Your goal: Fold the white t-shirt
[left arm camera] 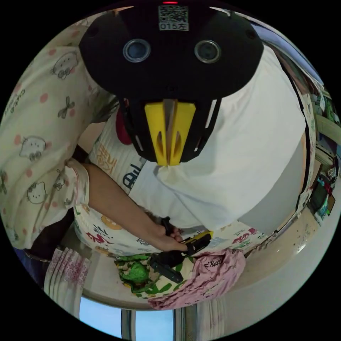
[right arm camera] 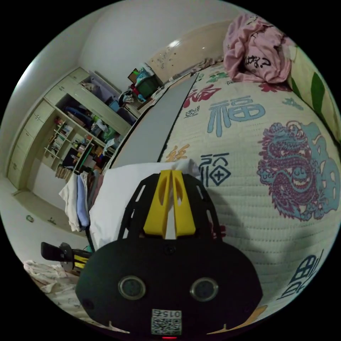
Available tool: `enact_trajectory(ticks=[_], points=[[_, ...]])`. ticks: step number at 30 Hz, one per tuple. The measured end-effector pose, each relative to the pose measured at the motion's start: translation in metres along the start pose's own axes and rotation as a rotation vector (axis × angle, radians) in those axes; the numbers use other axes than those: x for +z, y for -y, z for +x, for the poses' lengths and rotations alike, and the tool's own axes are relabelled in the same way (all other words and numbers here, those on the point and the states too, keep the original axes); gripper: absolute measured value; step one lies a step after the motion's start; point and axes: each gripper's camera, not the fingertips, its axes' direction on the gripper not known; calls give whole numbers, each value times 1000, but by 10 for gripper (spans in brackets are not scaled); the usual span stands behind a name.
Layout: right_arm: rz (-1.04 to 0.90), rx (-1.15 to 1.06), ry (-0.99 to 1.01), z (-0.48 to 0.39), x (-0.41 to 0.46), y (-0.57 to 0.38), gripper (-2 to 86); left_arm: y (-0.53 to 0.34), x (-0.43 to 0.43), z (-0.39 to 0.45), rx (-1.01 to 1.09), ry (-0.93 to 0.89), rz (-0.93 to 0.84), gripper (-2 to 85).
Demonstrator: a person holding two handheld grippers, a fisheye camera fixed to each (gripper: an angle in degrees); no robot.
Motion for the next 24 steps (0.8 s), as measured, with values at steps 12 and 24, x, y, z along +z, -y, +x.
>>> enact_trajectory(ticks=[12,24], points=[[-30,-174,-338,14,85,-53,45,21,-53,-11,-35,-3,28,10],[-311,-1014,362,-77,49,-186,97,-158,-188,-130,-605,333,89,56]])
